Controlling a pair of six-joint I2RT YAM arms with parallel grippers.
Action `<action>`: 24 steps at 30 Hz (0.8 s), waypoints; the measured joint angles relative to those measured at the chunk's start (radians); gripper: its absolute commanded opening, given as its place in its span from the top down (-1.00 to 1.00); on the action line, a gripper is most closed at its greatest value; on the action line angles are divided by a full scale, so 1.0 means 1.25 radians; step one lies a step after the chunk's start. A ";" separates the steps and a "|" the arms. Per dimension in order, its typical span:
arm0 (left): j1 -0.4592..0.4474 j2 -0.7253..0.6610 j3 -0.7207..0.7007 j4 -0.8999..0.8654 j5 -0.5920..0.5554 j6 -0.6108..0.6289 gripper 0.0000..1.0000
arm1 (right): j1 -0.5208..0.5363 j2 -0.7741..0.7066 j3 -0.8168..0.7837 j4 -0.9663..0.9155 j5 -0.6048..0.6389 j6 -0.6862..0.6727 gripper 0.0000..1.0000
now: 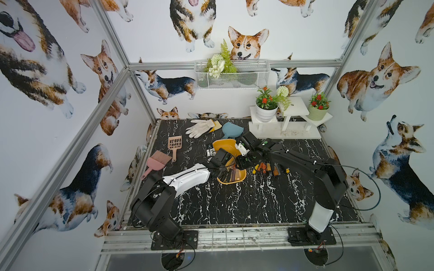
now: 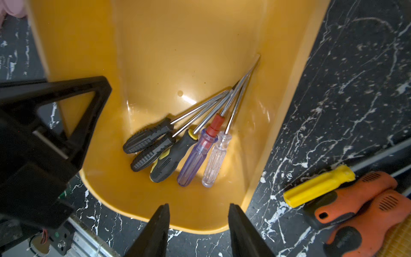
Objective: Take out the screwdriver from the storage box
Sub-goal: Pick up the screwdriver from the storage box.
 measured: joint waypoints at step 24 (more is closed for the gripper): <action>0.000 -0.003 -0.004 0.001 -0.011 -0.008 1.00 | 0.041 0.185 0.094 -0.055 0.103 0.075 0.30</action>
